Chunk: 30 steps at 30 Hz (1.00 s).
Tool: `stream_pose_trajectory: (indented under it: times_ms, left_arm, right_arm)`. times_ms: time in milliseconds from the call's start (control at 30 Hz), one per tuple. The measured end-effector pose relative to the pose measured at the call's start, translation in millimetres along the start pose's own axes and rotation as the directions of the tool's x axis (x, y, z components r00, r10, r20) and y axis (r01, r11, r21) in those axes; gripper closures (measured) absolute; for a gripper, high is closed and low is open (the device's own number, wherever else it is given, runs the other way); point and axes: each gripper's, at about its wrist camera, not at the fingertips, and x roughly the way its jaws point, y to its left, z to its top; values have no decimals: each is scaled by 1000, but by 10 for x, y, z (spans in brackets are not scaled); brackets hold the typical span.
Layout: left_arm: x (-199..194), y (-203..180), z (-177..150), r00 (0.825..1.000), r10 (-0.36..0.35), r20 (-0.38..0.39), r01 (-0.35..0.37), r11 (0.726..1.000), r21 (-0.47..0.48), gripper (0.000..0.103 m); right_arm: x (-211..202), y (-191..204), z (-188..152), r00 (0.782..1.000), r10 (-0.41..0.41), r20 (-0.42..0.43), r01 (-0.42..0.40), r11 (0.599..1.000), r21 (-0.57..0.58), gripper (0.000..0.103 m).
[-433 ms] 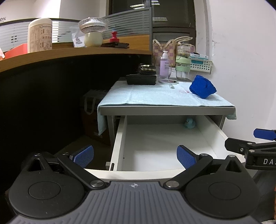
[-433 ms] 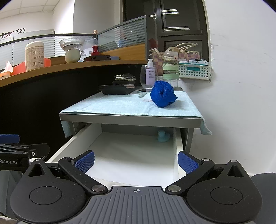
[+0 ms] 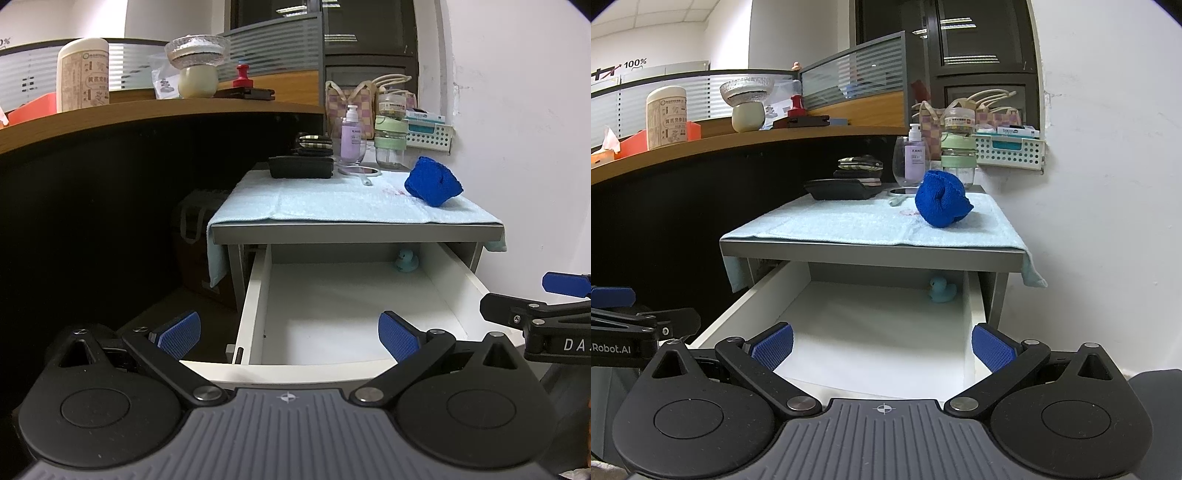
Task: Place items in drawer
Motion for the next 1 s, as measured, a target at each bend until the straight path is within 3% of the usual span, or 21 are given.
stream_pose_trajectory:
  times_ms: [1000]
  left_arm:
    - [-11,-38,-25,1000,-1,-7,1,1000,13,0]
  right_arm:
    - [16,-1,-8,1000,4,-12,-4,1000,5,0]
